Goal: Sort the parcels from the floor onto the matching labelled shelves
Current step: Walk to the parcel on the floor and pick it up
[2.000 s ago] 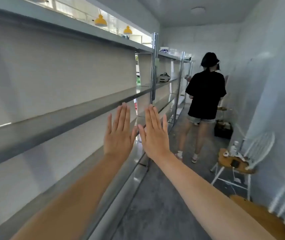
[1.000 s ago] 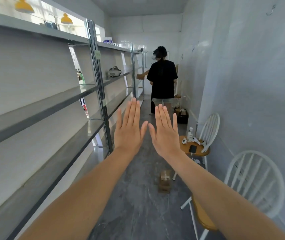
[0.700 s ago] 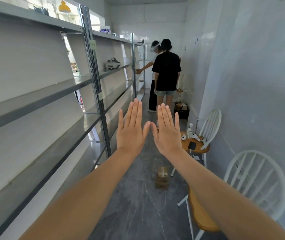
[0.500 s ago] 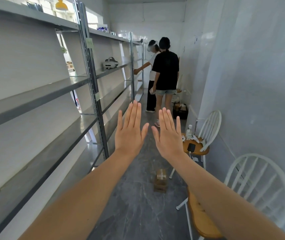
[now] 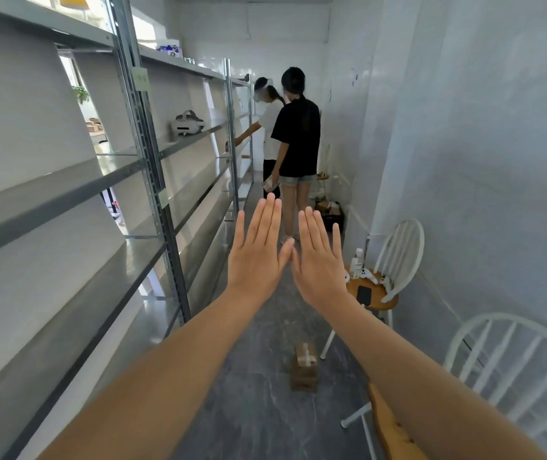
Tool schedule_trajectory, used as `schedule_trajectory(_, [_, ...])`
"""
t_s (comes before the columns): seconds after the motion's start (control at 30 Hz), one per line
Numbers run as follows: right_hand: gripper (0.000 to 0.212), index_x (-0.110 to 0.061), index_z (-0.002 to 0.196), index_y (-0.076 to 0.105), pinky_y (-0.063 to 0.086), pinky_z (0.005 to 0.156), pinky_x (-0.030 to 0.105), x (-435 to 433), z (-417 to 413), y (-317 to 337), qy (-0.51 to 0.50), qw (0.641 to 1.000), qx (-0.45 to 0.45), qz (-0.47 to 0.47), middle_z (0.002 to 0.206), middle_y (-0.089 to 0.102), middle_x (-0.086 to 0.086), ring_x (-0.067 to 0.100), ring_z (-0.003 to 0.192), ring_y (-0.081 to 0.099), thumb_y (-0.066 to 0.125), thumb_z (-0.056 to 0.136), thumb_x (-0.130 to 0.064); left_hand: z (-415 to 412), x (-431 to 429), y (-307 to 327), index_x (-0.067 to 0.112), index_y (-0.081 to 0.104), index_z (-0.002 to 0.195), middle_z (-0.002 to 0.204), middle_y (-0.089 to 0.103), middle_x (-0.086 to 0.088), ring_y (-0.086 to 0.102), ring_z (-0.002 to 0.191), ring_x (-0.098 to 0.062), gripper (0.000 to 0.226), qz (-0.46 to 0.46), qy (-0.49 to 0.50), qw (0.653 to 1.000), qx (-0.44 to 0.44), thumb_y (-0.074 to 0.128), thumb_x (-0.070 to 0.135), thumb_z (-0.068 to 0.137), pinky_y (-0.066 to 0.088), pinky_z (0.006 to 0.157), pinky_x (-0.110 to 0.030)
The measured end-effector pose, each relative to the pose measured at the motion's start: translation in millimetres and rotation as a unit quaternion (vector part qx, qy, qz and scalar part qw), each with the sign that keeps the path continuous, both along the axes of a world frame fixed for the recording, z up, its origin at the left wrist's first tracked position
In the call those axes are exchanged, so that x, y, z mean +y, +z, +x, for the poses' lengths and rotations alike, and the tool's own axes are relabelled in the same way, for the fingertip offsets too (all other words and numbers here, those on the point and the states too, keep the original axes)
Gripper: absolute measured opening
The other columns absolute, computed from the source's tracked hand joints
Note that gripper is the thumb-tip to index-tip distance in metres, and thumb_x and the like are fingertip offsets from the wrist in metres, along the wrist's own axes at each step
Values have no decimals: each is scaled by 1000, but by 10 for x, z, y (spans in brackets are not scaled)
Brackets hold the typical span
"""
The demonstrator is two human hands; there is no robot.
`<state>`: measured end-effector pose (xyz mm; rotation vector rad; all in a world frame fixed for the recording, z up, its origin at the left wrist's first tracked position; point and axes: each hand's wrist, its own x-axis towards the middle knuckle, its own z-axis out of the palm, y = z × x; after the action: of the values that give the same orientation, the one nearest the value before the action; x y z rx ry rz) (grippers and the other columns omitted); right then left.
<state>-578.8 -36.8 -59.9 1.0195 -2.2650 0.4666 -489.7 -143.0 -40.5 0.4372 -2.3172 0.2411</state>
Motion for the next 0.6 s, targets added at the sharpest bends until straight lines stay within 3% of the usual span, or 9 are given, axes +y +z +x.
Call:
schedule_trajectory(0.27, [64,-9,161,9,9,127,50,-547,-350,-72,-35,999,-6,11,170,7,7,20,157,2,15,105,-41,-420,-623,-122,9,1,161,171,-1,-6,-2,157,-18,68,-15,-31,999,-22,19,47,107,9,127,-49])
schedule_trajectory(0.43, [66,-9,161,4,1,127,47,-686,-556,-165,-51,998,-33,20,170,1,5,18,157,-4,15,107,-46,-658,-838,-264,9,4,161,171,0,-5,1,157,-18,69,-4,-36,999,-26,20,49,107,7,127,-48])
schedule_trajectory(0.6, [66,-9,161,6,3,127,48,-734,-800,-282,-62,997,-44,23,170,3,6,19,157,-3,16,107,-46,-952,-918,-385,9,5,161,171,2,-5,2,157,-17,69,1,-44,998,-36,23,49,107,8,127,-48])
